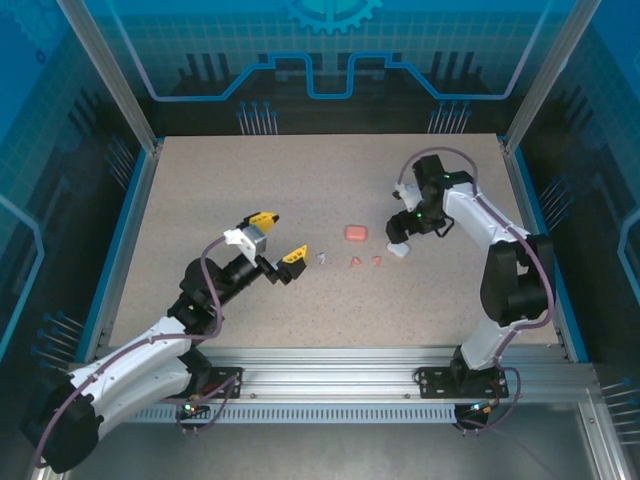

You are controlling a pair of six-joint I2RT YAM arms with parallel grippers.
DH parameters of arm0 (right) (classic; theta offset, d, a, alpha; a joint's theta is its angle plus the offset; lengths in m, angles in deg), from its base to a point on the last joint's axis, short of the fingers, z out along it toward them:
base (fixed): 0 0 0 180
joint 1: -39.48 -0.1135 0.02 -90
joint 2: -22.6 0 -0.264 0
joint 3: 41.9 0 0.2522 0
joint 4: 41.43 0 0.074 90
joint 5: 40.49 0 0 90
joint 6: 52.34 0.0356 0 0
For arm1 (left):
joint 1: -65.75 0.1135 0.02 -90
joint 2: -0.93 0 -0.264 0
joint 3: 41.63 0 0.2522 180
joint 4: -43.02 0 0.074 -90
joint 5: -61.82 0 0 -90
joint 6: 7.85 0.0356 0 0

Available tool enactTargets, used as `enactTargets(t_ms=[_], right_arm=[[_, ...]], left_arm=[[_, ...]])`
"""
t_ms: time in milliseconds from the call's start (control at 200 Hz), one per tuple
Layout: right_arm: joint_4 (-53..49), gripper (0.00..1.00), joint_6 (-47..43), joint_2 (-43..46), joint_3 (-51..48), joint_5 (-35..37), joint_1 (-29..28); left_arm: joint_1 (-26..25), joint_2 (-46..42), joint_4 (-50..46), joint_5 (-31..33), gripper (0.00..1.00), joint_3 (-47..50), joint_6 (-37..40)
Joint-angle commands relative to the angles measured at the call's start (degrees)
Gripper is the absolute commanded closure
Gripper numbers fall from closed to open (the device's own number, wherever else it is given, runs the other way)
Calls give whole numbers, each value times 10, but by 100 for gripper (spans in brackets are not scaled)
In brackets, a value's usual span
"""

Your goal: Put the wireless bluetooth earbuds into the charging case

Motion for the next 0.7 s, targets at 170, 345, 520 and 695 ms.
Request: enactTargets(t_ms=[170, 345, 520, 695], right_arm=[[-76, 0, -93, -81, 130, 57, -63], [-145, 0, -175, -183, 224, 65, -97], [-166, 0, -216, -250, 293, 67, -114], [-176, 1, -247, -297, 335, 50, -130]], left_arm=[[-1, -34, -36, 20, 1, -5, 1], [0, -47, -54, 21, 1, -5, 7], [0, -54, -56, 21, 1, -2, 8], [0, -53, -57, 22, 1, 1, 8]])
